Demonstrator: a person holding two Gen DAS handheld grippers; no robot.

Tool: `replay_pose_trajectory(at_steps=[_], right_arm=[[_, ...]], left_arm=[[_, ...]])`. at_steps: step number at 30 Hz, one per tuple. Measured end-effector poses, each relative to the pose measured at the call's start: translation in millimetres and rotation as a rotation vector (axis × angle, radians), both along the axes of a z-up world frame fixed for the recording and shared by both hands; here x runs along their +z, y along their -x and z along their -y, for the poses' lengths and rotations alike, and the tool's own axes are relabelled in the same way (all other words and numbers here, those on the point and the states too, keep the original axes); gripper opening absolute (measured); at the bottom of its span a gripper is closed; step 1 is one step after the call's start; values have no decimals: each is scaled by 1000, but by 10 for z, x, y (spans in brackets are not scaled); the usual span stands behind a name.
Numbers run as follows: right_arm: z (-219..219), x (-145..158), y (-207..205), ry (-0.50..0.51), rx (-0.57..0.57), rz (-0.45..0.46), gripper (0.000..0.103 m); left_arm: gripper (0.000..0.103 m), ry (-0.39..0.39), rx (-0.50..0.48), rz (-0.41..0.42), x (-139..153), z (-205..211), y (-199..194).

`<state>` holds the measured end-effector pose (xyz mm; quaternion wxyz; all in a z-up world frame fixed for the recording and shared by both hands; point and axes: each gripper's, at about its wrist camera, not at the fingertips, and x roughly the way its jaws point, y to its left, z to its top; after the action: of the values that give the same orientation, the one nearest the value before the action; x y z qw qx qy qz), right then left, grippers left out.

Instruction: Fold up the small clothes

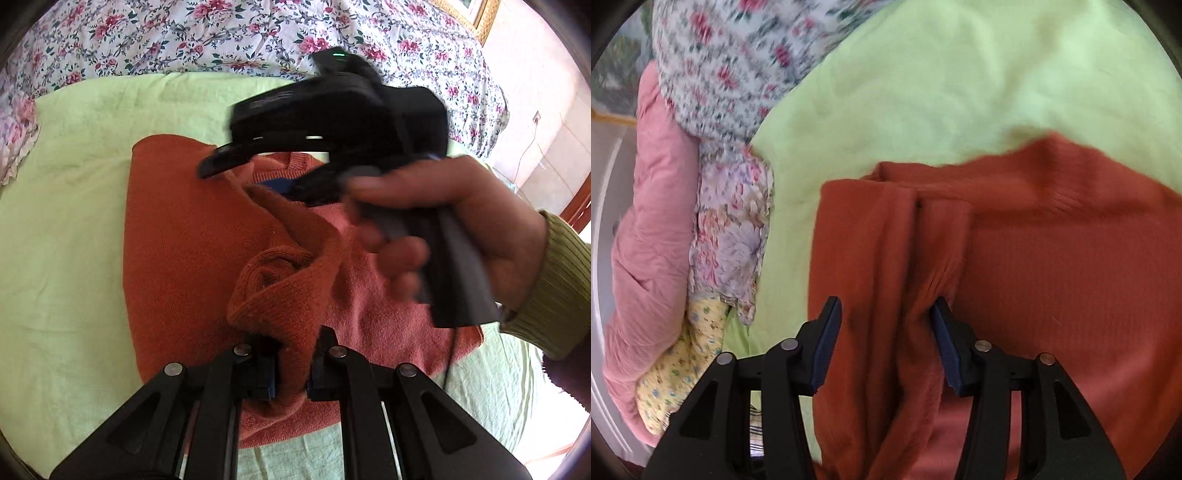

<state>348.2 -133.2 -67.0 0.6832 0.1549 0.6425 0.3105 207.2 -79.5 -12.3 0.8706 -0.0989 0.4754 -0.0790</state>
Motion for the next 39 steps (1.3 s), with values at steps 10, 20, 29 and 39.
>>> replay_pose_trajectory(at_steps=[10, 20, 29, 39], right_arm=[[238, 481, 116, -14, -11, 114, 17], [1646, 837, 450, 38, -215, 195, 17], [1974, 656, 436, 27, -264, 215, 16], [2148, 571, 491, 101, -307, 195, 31]], left_arm=[[8, 69, -87, 48, 350, 191, 93], [9, 132, -308, 32, 256, 1253, 74], [9, 133, -329, -26, -32, 1524, -122], [44, 157, -359, -98, -117, 1562, -123]])
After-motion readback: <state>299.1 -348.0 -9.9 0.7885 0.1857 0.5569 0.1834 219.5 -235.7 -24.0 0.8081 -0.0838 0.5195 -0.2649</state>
